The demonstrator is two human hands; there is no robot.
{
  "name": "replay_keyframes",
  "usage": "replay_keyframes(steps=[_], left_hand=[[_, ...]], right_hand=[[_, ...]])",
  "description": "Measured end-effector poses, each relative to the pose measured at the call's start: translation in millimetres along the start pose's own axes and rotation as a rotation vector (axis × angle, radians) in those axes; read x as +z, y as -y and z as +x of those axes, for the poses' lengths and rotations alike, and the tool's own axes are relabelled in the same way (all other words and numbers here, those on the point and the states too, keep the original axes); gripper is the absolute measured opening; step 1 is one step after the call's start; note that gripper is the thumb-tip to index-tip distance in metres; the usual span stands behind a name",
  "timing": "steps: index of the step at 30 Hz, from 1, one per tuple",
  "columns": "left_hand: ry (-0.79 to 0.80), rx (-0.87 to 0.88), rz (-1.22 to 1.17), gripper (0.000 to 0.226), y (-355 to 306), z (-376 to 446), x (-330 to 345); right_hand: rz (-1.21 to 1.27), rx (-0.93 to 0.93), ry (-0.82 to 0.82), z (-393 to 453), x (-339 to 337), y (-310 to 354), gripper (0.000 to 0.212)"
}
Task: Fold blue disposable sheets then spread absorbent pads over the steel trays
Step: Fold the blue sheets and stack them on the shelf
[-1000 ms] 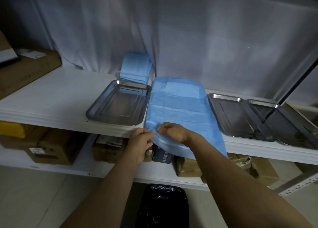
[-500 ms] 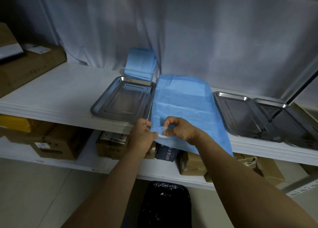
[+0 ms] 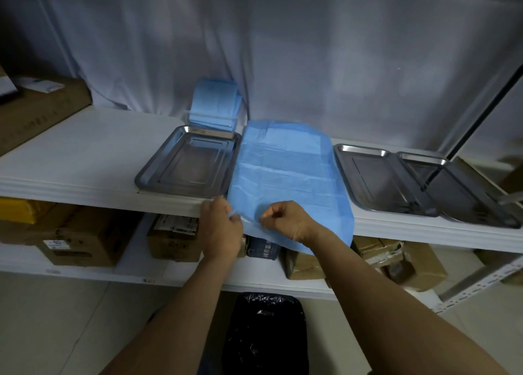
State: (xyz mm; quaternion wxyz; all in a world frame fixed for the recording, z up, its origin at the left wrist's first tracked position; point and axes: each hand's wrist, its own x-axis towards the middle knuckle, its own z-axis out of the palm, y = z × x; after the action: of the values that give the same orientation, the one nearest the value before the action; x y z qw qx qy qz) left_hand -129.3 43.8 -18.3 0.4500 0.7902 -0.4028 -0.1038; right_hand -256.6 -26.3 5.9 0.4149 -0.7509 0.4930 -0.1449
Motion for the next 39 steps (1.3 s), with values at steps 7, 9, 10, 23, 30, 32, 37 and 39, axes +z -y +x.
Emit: replay_keyframes(steps=[7,9,10,23,30,32,37,39], left_hand=[[-0.028,-0.137,-0.071,0.03,4,-10,1],[-0.055,-0.08,-0.021,0.023,4,-13,0],[-0.064,-0.052,-0.021,0.018,5,-14,0],[-0.011,-0.291,-0.153,0.024,17,-11,4],[0.174,-0.615,-0.574,0.046,15,-1,10],[0.22,-0.656,-0.626,0.039,14,1,10],[0.26,-0.675,-0.705,0.029,10,-2,8],[0.254,-0.624,-0.701,0.024,8,-5,6]], right_hand=[[-0.006,0.337,-0.739,-22,-32,-49,0.024],[0.184,0.528,-0.884,-32,-44,-64,0.03],[0.277,0.613,-0.908,-36,-49,-73,0.033],[1.187,0.709,-0.595,-54,-39,-111,0.058],[1.044,0.679,-0.474,-49,-41,-106,0.064],[0.986,0.673,-0.469,-48,-44,-105,0.053],[0.767,0.594,-0.693,-43,-52,-101,0.019],[0.762,0.605,-0.686,-44,-52,-100,0.014]])
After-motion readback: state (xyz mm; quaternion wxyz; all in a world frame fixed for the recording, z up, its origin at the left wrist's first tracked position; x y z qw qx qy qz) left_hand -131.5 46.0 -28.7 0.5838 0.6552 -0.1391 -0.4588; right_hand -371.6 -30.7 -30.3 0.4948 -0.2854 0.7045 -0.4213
